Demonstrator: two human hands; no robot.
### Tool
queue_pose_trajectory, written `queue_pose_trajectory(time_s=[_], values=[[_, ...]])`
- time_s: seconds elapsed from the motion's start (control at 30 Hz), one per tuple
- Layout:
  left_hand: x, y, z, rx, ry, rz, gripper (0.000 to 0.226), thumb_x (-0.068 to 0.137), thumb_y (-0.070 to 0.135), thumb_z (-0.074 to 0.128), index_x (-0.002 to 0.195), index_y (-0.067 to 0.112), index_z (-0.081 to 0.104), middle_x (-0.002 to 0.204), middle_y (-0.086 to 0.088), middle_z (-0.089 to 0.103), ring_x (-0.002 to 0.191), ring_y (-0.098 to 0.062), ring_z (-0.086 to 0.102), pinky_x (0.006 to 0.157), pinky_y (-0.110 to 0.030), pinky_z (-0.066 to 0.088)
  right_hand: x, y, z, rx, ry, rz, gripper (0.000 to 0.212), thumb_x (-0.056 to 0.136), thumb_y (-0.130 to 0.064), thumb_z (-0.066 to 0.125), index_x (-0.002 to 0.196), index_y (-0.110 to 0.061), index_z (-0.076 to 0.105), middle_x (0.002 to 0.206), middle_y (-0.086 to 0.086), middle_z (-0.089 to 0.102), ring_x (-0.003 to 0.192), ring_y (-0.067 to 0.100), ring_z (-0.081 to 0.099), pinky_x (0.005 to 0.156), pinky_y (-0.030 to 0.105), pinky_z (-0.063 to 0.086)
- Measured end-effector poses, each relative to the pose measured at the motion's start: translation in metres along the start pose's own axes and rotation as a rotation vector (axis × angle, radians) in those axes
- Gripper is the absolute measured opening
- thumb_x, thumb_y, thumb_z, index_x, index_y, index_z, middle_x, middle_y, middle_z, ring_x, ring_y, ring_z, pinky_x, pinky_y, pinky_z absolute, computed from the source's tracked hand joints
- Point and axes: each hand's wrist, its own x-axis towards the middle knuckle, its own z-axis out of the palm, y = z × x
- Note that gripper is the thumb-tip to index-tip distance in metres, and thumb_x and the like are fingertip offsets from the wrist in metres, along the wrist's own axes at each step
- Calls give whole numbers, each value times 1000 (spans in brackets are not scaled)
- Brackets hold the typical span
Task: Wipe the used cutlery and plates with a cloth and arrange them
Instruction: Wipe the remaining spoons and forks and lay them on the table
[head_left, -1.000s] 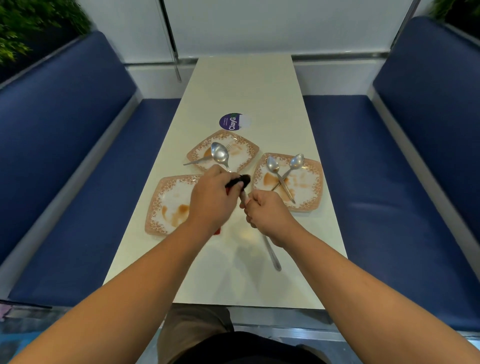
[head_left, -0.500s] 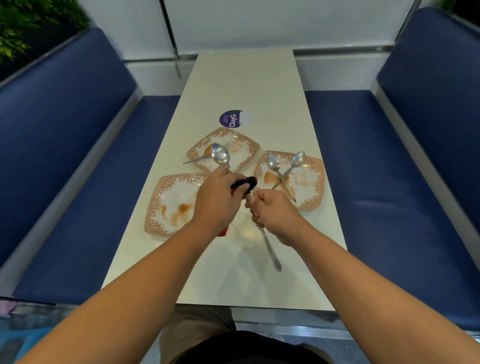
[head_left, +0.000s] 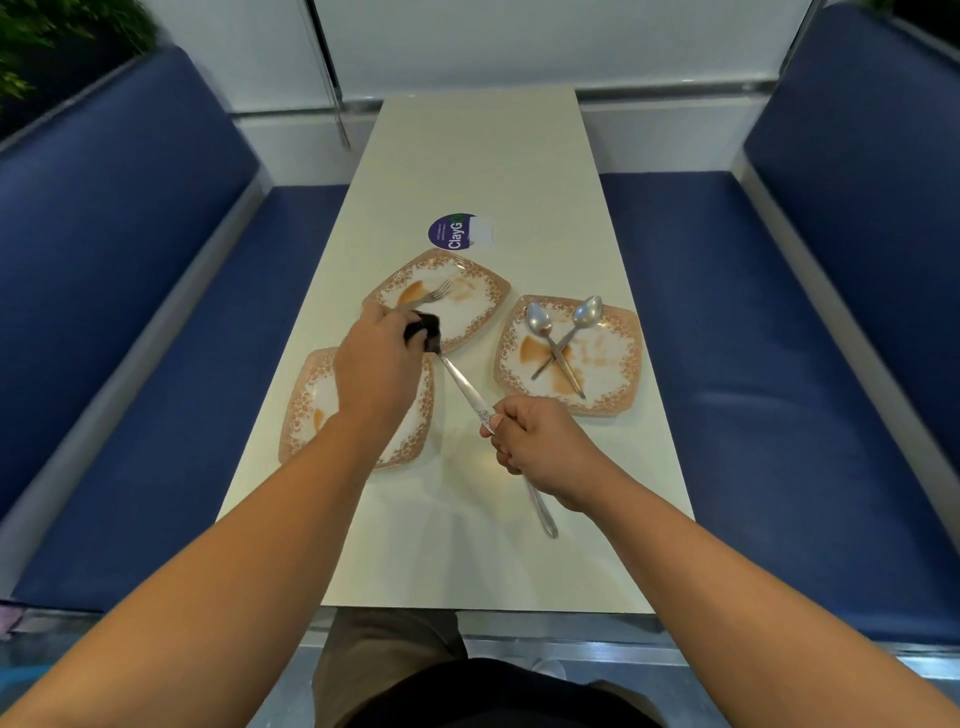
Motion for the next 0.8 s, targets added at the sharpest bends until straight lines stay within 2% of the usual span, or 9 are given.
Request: queue_pose_trajectory(time_s=[0.1,0.23,0.33,0.43,0.5,0.6,0.67,0.73,0.8], values=[[-13,1,10,37,-88,126,21,99,30,56,111,18,70,99,-2,63,82,-23,59,63,-31,40,-1,2,-3,19,5,16,29,102,-16,46,80,-11,64,58,-4,51,53,11,48,61,35,42],[-12,-15,11,-104,-30,-122,23,99,32,55,115,20,68,107,6,63,87,-18,58,72,-29,45,-6,10,-4,87,-13,74,27,102,-13,46,85,-3,64,60,-1,48,51,11,44,57,28,40],[-14,-9,6,-540,11,-439,21,103,34,50,108,21,66,96,7,63,91,-20,61,78,-32,49,-10,12,-2,226,-33,131,26,103,-12,46,87,-1,62,58,-2,45,49,11,41,54,24,37],[-14,2,0,-1079,15,-869,27,105,37,47,92,20,64,92,-2,67,92,-26,66,86,-43,58,-11,12,-1,317,-90,157,25,104,-13,46,87,-2,60,58,0,43,46,11,39,55,25,37],[-14,4,1,-1367,-72,-1076,27,103,38,51,100,17,66,98,-5,73,92,-26,70,86,-46,58,-11,12,0,310,-125,160,24,104,-12,46,88,-2,60,58,0,43,45,11,39,55,25,36],[-20,7,-1,-1681,-331,-1076,41,101,40,53,119,7,67,117,-11,72,105,-30,69,94,-48,54,-10,11,3,310,-116,168,25,104,-11,46,86,-1,61,56,-1,42,44,10,37,54,24,34],[-27,14,-5,-1678,-452,-1002,42,102,38,51,117,3,69,120,-14,70,107,-30,68,97,-46,52,-9,9,3,303,-87,166,25,103,-11,46,85,-1,61,55,-2,43,44,10,37,53,24,34],[-31,20,-7,-1654,-469,-982,43,103,36,49,119,0,67,120,-16,70,107,-30,69,97,-45,52,-7,7,2,284,-66,157,25,103,-10,47,85,0,62,55,-2,43,44,10,37,52,24,34],[-27,19,-7,-1625,-357,-1041,42,102,38,52,117,3,68,112,-15,74,99,-31,72,91,-48,56,-6,7,0,258,-59,156,25,103,-10,47,85,0,62,55,-1,42,45,10,37,52,24,33]])
